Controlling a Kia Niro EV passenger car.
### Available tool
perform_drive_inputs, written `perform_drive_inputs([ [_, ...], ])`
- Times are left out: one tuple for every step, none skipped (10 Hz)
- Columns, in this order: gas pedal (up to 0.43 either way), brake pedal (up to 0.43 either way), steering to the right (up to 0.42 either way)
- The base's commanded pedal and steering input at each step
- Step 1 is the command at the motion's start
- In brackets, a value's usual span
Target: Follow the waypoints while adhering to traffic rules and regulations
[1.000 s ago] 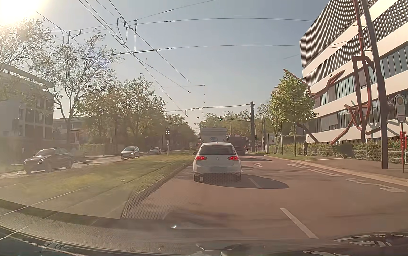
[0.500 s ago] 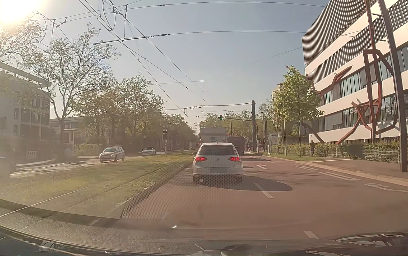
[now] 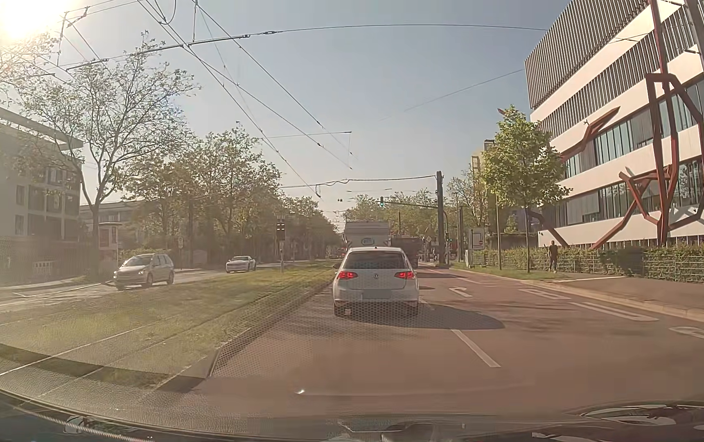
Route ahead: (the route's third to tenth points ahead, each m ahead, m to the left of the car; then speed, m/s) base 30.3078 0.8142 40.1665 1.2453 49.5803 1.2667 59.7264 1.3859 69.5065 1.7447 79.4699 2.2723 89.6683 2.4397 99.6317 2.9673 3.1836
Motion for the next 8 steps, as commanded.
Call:
perform_drive_inputs([
  [0.079,0.000,-0.001],
  [0.110,0.000,-0.001],
  [0.118,0.000,-0.001],
  [0.138,0.000,-0.001],
  [0.138,0.000,-0.001],
  [0.138,0.000,-0.001],
  [0.138,0.000,-0.001],
  [0.150,0.000,-0.001],
])
